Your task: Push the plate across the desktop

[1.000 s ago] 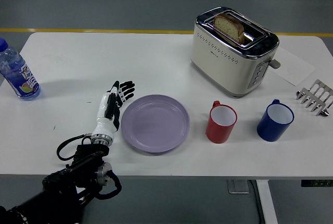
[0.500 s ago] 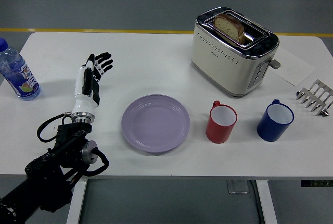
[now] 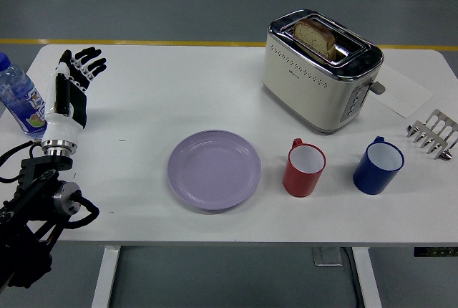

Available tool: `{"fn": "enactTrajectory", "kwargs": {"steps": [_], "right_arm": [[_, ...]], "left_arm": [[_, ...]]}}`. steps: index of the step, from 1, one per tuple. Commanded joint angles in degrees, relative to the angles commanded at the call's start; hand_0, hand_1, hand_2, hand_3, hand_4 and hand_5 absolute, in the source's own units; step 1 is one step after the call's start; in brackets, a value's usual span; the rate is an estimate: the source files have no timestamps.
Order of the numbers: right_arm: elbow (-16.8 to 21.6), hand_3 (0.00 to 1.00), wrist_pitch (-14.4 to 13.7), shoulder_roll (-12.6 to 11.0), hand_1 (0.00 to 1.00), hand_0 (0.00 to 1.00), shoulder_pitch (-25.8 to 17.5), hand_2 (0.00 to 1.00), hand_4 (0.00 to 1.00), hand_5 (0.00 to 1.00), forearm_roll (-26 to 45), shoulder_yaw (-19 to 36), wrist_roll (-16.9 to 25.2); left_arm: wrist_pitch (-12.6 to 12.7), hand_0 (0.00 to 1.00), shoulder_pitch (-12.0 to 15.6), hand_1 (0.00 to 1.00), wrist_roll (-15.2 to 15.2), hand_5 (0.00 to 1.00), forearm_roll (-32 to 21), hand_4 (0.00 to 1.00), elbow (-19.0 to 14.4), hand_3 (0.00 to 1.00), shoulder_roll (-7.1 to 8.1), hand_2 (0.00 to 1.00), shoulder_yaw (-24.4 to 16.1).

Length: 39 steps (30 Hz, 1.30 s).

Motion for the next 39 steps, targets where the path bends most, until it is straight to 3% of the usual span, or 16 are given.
{"fn": "enactTrajectory", "kwargs": {"steps": [7,10,14,19,23,29,39], "right_arm": [[0.0,0.59,-0.21,-0.06,0.627,0.646,-0.44,0.658,0.403,0.2,0.07,0.36,-0.11],[0.0,0.59,-0.29,-0.11,0.627,0.646,-0.74,0.658,0.403,0.2,0.34,0.31,-0.14],[0.0,0.59,-0.31,-0.1,0.626,0.645,-1.02,0.658,0.404,0.2,0.0,0.58,-0.22],[0.0,0.59,-0.32,0.01,0.626,0.645,-1.3,0.658,0.403,0.201,-0.55,0.98,-0.33],[0.0,0.59,-0.3,0.0,0.626,0.646,-1.51,0.658,0.403,0.198,-0.95,1.26,-0.37],[0.0,0.59,-0.51,0.09,0.626,0.646,-1.49,0.658,0.403,0.198,-0.51,1.22,-0.35],[0.0,0.59,-0.8,0.13,0.626,0.645,-1.0,0.659,0.403,0.198,0.72,0.67,-0.26]], "left_arm": [[-0.98,0.672,4.05,0.668,1.49,0.998,2.16,0.456,-1.24,0.607,4.28,0.689,-3.77],[-2.13,0.672,6.57,0.668,3.46,0.998,3.87,0.456,-1.59,0.607,6.26,0.689,-6.14],[-3.54,0.673,8.98,0.668,5.32,0.998,5.73,0.465,-1.32,0.611,7.74,0.677,-8.55],[-3.43,0.673,11.86,0.673,4.01,0.998,8.55,0.485,-1.24,0.614,7.82,0.679,-12.42],[-4.06,0.676,13.27,0.674,5.25,0.998,9.41,0.49,-0.94,0.616,8.25,0.682,-12.87],[-5.76,0.675,13.55,0.675,7.77,0.998,10.96,0.492,-0.51,0.608,8.01,0.663,-12.74],[-5.72,0.676,14.04,0.681,7.15,0.998,10.97,0.494,-0.42,0.613,8.19,0.671,-14.75]]}}
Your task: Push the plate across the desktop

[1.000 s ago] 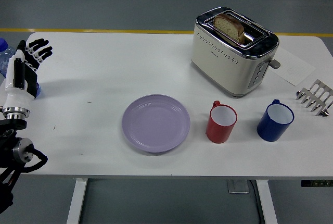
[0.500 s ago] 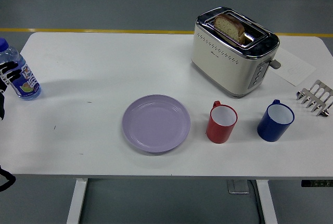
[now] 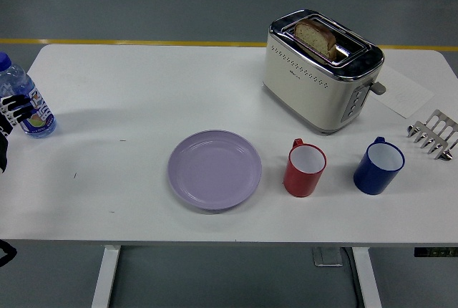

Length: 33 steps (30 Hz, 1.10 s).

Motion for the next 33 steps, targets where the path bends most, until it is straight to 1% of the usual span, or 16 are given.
{"fn": "enactTrajectory", "kwargs": {"steps": [5,8,10,12,16,18,25,28,31,32,33], "right_arm": [[0.0,0.591,0.05,0.07,0.626,0.645,0.26,0.659,0.404,0.195,-0.3,0.13,-0.05],[0.0,0.591,0.07,0.09,0.626,0.646,0.34,0.659,0.403,0.195,-0.34,0.09,-0.1],[0.0,0.591,0.1,0.09,0.626,0.646,0.38,0.659,0.403,0.195,-0.43,0.11,-0.11],[0.0,0.591,0.12,0.09,0.626,0.646,0.41,0.659,0.403,0.195,-0.53,0.14,-0.11],[0.0,0.591,0.16,0.05,0.625,0.645,0.48,0.66,0.404,0.193,-0.76,0.23,-0.08],[0.0,0.591,0.12,0.01,0.625,0.645,0.55,0.66,0.404,0.193,-0.58,0.12,-0.07],[0.0,0.591,0.05,-0.24,0.626,0.645,0.8,0.659,0.405,0.193,-0.04,-0.2,0.06],[0.0,0.591,0.03,-0.31,0.626,0.646,0.83,0.659,0.405,0.193,-0.11,-0.14,0.08],[0.0,0.591,-0.03,-0.43,0.626,0.646,0.87,0.659,0.405,0.193,-0.16,-0.08,0.11],[0.0,0.591,-0.04,-0.44,0.626,0.645,0.87,0.659,0.405,0.191,-0.18,-0.07,0.11],[0.0,0.591,-0.07,-0.49,0.626,0.645,0.85,0.659,0.405,0.191,-0.24,-0.02,0.12]], "left_arm": [[0.13,0.676,-0.31,0.681,-0.04,0.998,-0.29,0.493,-0.1,0.614,-0.01,0.672,1.02],[0.44,0.676,-0.94,0.681,-0.48,0.998,-0.97,0.493,-0.05,0.613,-0.77,0.67,2.65],[0.93,0.676,-1.63,0.681,-1.2,0.998,-1.68,0.493,0.18,0.613,-1.72,0.67,3.61],[1.24,0.676,-2.04,0.681,-1.65,0.998,-2.12,0.493,0.19,0.613,-2.34,0.67,4.11],[2.13,0.675,-3.44,0.684,-2.99,0.998,-3.2,0.493,0.09,0.609,-5.52,0.67,6.07],[2.41,0.675,-4.16,0.684,-3.03,0.998,-3.99,0.493,0.37,0.609,-6.5,0.67,7.45],[2.69,0.676,-6.92,0.685,-2.38,0.998,-5.59,0.494,1.27,0.61,-8.73,0.67,12.44],[2.79,0.676,-7.72,0.685,-2.06,0.998,-6.49,0.493,1.2,0.609,-9.22,0.671,14.09],[2.82,0.676,-8.93,0.685,-1.58,0.998,-7.4,0.493,1.06,0.609,-9.86,0.671,17.93],[2.84,0.679,-9.14,0.686,-1.54,0.998,-7.54,0.492,1.0,0.612,-9.98,0.671,18.41],[2.87,0.679,-9.77,0.686,-1.44,0.998,-7.89,0.492,0.79,0.612,-10.39,0.671,20.37]]}}
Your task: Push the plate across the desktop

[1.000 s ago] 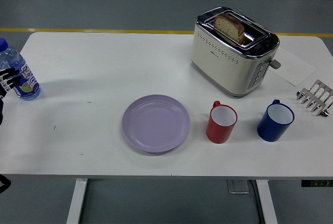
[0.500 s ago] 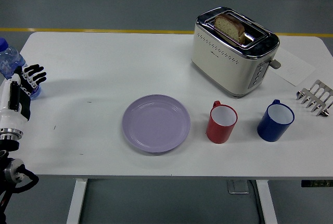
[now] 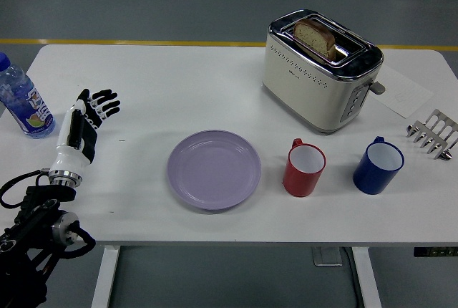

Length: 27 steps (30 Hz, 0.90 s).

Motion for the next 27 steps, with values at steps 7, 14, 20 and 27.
{"fn": "enactTrajectory", "kwargs": {"steps": [7,14,20,27], "right_arm": [[0.0,0.591,-0.21,-0.07,0.626,0.645,-0.06,0.659,0.405,0.19,0.31,-0.16,0.02],[0.0,0.591,-0.26,-0.08,0.626,0.645,-0.21,0.66,0.406,0.189,0.93,-0.53,-0.05],[0.0,0.591,-0.24,-0.09,0.627,0.645,-0.46,0.66,0.406,0.189,1.13,-0.6,-0.08],[0.0,0.591,-0.29,-0.11,0.626,0.645,-0.83,0.661,0.406,0.188,1.35,-0.67,-0.08]], "left_arm": [[0.5,0.678,-1.83,0.686,0.3,0.998,-1.19,0.489,-1.37,0.612,-1.53,0.671,7.82],[0.84,0.676,-2.8,0.688,1.1,0.998,-1.98,0.487,-3.56,0.613,-1.81,0.673,13.77],[0.9,0.677,-3.08,0.688,1.34,0.998,-2.57,0.489,-4.39,0.613,-2.05,0.674,17.16],[0.9,0.677,-3.0,0.689,1.45,0.998,-2.74,0.488,-4.47,0.617,-1.67,0.674,18.01]]}}
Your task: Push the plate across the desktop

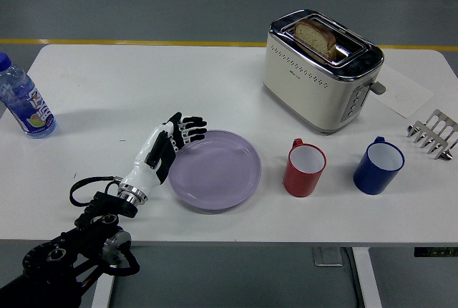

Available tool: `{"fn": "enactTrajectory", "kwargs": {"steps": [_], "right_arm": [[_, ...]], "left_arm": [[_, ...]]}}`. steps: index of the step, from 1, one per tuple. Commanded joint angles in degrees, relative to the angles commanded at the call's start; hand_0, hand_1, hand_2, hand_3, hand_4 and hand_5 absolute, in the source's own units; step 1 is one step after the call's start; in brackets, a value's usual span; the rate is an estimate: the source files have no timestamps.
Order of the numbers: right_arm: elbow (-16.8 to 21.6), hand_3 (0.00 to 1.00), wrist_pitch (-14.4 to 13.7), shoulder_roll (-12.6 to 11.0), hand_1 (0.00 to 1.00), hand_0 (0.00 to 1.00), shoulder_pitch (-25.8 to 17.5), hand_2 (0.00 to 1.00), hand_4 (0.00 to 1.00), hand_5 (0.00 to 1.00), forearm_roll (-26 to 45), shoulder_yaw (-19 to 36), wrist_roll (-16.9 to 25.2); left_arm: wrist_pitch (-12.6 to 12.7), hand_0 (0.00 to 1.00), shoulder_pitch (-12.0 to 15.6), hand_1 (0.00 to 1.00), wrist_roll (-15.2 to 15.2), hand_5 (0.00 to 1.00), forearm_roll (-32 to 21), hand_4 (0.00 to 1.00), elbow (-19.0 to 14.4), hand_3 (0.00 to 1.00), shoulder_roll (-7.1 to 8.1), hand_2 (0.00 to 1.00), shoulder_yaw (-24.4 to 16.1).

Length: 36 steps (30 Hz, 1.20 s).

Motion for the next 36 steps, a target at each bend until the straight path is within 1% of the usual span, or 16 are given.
{"fn": "enactTrajectory", "kwargs": {"steps": [6,9,10,11,14,15,17,20,21,22,23,27,31,36], "right_arm": [[0.0,0.591,-0.04,-0.04,0.627,0.645,-0.3,0.661,0.406,0.188,0.07,-0.04,0.0],[0.0,0.591,-0.12,-0.03,0.627,0.645,-0.38,0.661,0.406,0.186,0.18,-0.02,0.01],[0.0,0.591,-0.12,-0.03,0.627,0.645,-0.4,0.661,0.406,0.186,0.17,-0.01,0.01],[0.0,0.591,-0.12,-0.03,0.627,0.645,-0.41,0.661,0.406,0.186,0.17,-0.01,0.01],[0.0,0.591,-0.19,-0.01,0.627,0.645,-0.38,0.661,0.406,0.186,0.27,0.01,0.04],[0.0,0.591,-0.2,-0.01,0.627,0.644,-0.38,0.661,0.406,0.186,0.28,0.01,0.04],[0.0,0.591,-0.25,0.01,0.627,0.644,-0.32,0.661,0.406,0.186,0.48,-0.06,0.06],[0.0,0.591,-0.31,0.04,0.627,0.644,-0.27,0.661,0.406,0.186,0.74,-0.11,0.1],[0.0,0.591,-0.32,0.04,0.627,0.644,-0.26,0.661,0.406,0.186,0.75,-0.1,0.1],[0.0,0.591,-0.32,0.04,0.627,0.644,-0.23,0.661,0.406,0.186,0.76,-0.08,0.1],[0.0,0.591,-0.33,0.05,0.627,0.644,-0.22,0.661,0.406,0.186,0.76,-0.07,0.09],[0.0,0.59,-0.37,0.07,0.628,0.644,-0.14,0.661,0.406,0.185,0.68,0.08,0.1],[0.0,0.59,-0.39,0.08,0.628,0.644,-0.08,0.661,0.406,0.185,0.51,0.23,0.1],[0.0,0.591,-0.42,0.16,0.628,0.644,0.04,0.662,0.405,0.185,0.28,0.42,0.04]], "left_arm": [[-0.15,0.676,0.47,0.69,0.2,0.998,0.06,0.484,0.15,0.617,1.89,0.676,-0.46],[-0.6,0.678,0.87,0.688,0.74,0.998,0.61,0.487,0.21,0.617,4.15,0.677,-1.58],[-0.74,0.678,0.97,0.688,0.92,0.998,0.79,0.487,0.23,0.617,4.7,0.677,-1.94],[-0.8,0.678,1.0,0.688,1.0,0.998,0.87,0.487,0.23,0.617,4.92,0.677,-2.07],[-1.45,0.678,1.53,0.688,1.69,0.998,1.12,0.487,0.46,0.617,7.55,0.677,-4.65],[-1.49,0.678,1.57,0.685,1.74,0.998,1.12,0.486,0.48,0.618,7.78,0.676,-4.9],[-1.66,0.678,2.24,0.685,1.84,0.998,1.42,0.486,0.82,0.618,9.57,0.676,-7.43],[-1.82,0.678,3.36,0.685,1.82,0.998,1.67,0.486,1.35,0.618,11.84,0.676,-11.62],[-1.84,0.679,3.49,0.686,1.81,0.998,1.69,0.488,1.42,0.618,12.1,0.675,-12.38],[-1.94,0.679,3.85,0.686,1.82,0.998,1.88,0.488,1.7,0.618,12.75,0.675,-13.85],[-1.97,0.679,3.97,0.686,1.82,0.998,1.94,0.488,1.78,0.618,12.97,0.675,-14.53],[-2.25,0.68,5.25,0.686,1.79,0.998,2.64,0.49,2.47,0.617,15.07,0.675,-19.21],[-2.49,0.68,6.14,0.686,1.75,0.998,2.94,0.49,2.8,0.617,16.05,0.675,-21.93],[-2.87,0.68,6.8,0.686,2.08,0.998,3.52,0.49,2.76,0.618,16.39,0.675,-23.26]]}}
